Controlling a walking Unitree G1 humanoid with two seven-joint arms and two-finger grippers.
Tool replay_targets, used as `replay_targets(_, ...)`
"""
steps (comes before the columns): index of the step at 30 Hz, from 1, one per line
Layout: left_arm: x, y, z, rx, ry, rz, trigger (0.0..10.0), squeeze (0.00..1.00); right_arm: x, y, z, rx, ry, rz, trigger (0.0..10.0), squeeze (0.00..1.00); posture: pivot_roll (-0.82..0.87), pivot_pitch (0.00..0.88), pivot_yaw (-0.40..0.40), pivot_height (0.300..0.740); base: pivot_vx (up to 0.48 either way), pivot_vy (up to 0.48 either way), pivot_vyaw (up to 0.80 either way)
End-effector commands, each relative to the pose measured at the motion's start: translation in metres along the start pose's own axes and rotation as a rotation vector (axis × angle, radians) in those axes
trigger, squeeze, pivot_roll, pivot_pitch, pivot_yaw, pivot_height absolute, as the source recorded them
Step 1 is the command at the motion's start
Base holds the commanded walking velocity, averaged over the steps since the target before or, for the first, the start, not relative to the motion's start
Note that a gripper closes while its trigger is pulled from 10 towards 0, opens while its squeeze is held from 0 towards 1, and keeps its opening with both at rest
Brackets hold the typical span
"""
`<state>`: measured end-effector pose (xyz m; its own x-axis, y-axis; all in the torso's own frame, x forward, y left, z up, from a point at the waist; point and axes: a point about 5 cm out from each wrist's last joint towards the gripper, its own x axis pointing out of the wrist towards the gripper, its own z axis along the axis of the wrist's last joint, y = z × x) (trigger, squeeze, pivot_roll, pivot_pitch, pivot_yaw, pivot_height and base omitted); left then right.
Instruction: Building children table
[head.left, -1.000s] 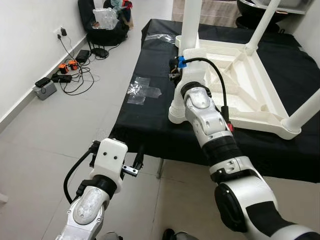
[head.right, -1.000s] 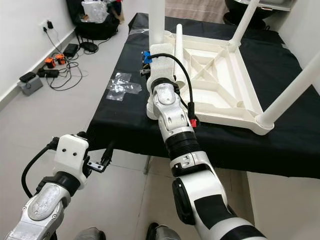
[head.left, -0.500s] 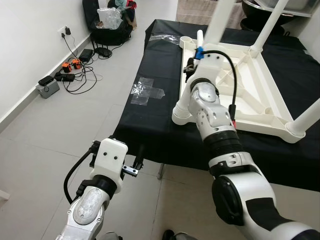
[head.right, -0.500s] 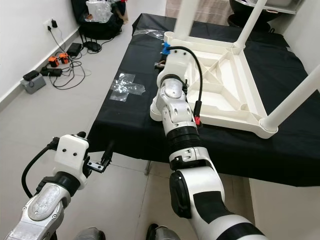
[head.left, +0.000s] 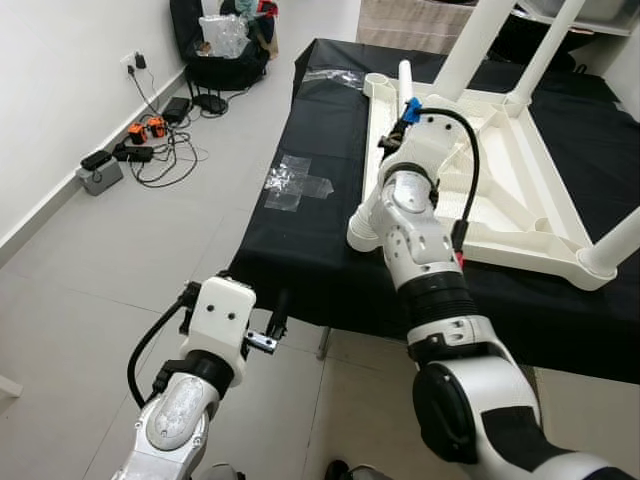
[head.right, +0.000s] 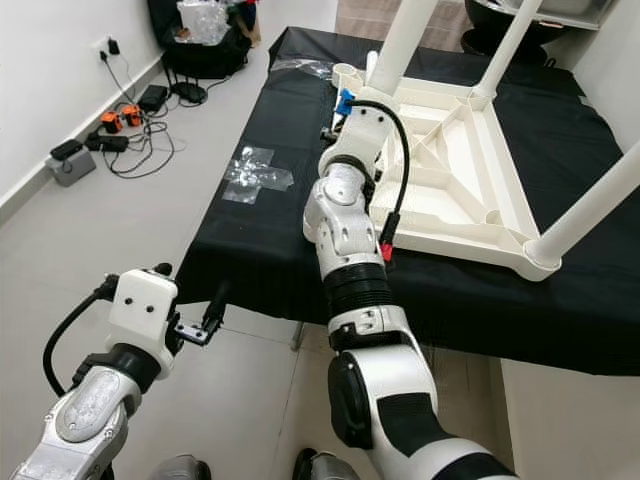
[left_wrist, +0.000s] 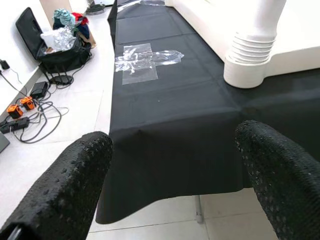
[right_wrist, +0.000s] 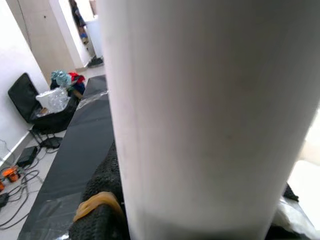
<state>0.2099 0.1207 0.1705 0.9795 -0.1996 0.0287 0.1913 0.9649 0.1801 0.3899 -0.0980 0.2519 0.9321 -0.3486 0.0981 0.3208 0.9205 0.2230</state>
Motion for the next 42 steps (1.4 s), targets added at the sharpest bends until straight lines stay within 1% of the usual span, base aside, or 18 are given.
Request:
replay_targets(1,-0.001,-0.002,-0.004,0.009,0.016,-0.009,10.0,0.0,-0.001,-0.019,-0.03,-0.098,0.092,-0.084,10.0,0.0,0.08,0.131,-0.094,0.74,0.0,0.0,0.0)
replay_targets(2,-0.001,-0.002,-0.004,0.009,0.015,-0.009,10.0,0.0,-0.006,-0.017,-0.033,-0.118,0.08,-0.099,10.0,0.0,0.08,0.131,-0.094,0.74,0.0,0.0,0.0)
replay_targets(3,-0.001,-0.002,-0.004,0.009,0.015,-0.009,10.0,0.0,-0.006,-0.017,-0.033,-0.118,0.08,-0.099,10.0,0.0,0.08,0.131,-0.094,0.74,0.0,0.0,0.0)
replay_targets(4,-0.001,-0.002,-0.003,0.008,0.013,-0.01,10.0,0.0,-0.012,-0.016,-0.036,-0.151,0.065,-0.128,10.0,0.0,0.08,0.136,-0.097,0.74,0.0,0.0,0.0)
replay_targets(7,-0.001,-0.002,-0.003,0.008,0.012,-0.01,10.0,0.0,-0.015,-0.015,-0.038,-0.173,0.054,-0.149,10.0,0.0,0.08,0.136,-0.097,0.74,0.0,0.0,0.0)
replay_targets(10,0.0,-0.002,-0.003,0.008,0.01,-0.008,10.0,0.0,-0.024,-0.013,-0.049,-0.23,0.091,-0.234,10.0,0.0,0.08,0.14,-0.1,0.74,0.0,0.0,0.0)
replay_targets(13,0.0,-0.002,-0.002,0.008,0.009,-0.006,10.0,0.0,-0.028,-0.011,-0.052,-0.249,0.097,-0.259,10.0,0.0,0.08,0.14,-0.1,0.74,0.0,0.0,0.0)
replay_targets(18,0.0,-0.002,-0.002,0.008,0.01,-0.005,10.0,0.0,-0.03,-0.009,-0.053,-0.267,0.101,-0.27,10.0,0.0,0.09,0.143,-0.102,0.74,0.0,0.0,0.0)
replay_targets(19,0.0,-0.002,-0.002,0.007,0.01,-0.003,10.0,0.0,-0.03,-0.01,-0.053,-0.291,0.106,-0.294,10.0,0.0,0.09,0.145,-0.103,0.74,0.0,0.0,0.0)
replay_targets(24,0.0,-0.001,-0.002,0.007,0.008,0.0,10.0,0.0,-0.029,-0.018,-0.066,-0.337,0.206,-0.378,10.0,0.0,0.09,0.146,-0.105,0.74,0.0,0.0,0.0)
replay_targets(28,0.0,-0.001,-0.002,0.007,0.007,0.001,10.0,0.0,-0.03,-0.02,-0.067,-0.363,0.224,-0.417,10.0,0.0,0.09,0.146,-0.105,0.74,0.0,0.0,0.0)
replay_targets(32,0.0,-0.002,-0.002,0.007,0.007,-0.001,10.0,0.0,-0.031,-0.017,-0.068,-0.295,0.254,-0.411,10.0,0.0,0.09,0.147,-0.102,0.74,0.0,0.0,0.0)
replay_targets(34,0.001,-0.002,-0.001,0.004,0.005,-0.001,10.0,0.0,-0.03,-0.013,-0.065,-0.22,0.253,-0.374,10.0,0.0,0.09,0.148,-0.104,0.74,0.0,0.0,0.0)
replay_targets(36,0.001,-0.002,-0.001,0.004,0.005,0.0,10.0,0.0,-0.03,-0.012,-0.064,-0.214,0.255,-0.372,10.0,0.0,0.09,0.148,-0.104,0.74,0.0,0.0,0.0)
replay_targets(37,0.001,-0.002,-0.001,0.005,0.004,-0.001,10.0,0.0,-0.028,-0.009,-0.059,-0.188,0.234,-0.343,10.0,0.0,0.09,0.148,-0.103,0.74,0.0,0.0,0.0)
replay_targets(39,0.001,-0.001,-0.001,0.003,0.0,-0.003,10.0,0.0,-0.017,0.0,-0.026,-0.097,0.081,-0.234,10.0,0.0,0.08,0.146,-0.1,0.74,0.0,0.0,0.0)
replay_targets(41,0.001,-0.001,-0.001,0.003,0.0,-0.003,10.0,0.0,-0.017,0.0,-0.026,-0.097,0.081,-0.234,10.0,0.0,0.08,0.146,-0.1,0.74,0.0,0.0,0.0)
replay_targets(42,0.001,-0.001,-0.001,0.002,-0.002,-0.004,10.0,0.0,-0.013,0.003,-0.011,-0.057,0.015,-0.185,10.0,0.0,0.08,0.144,-0.099,0.74,0.0,0.0,0.0)
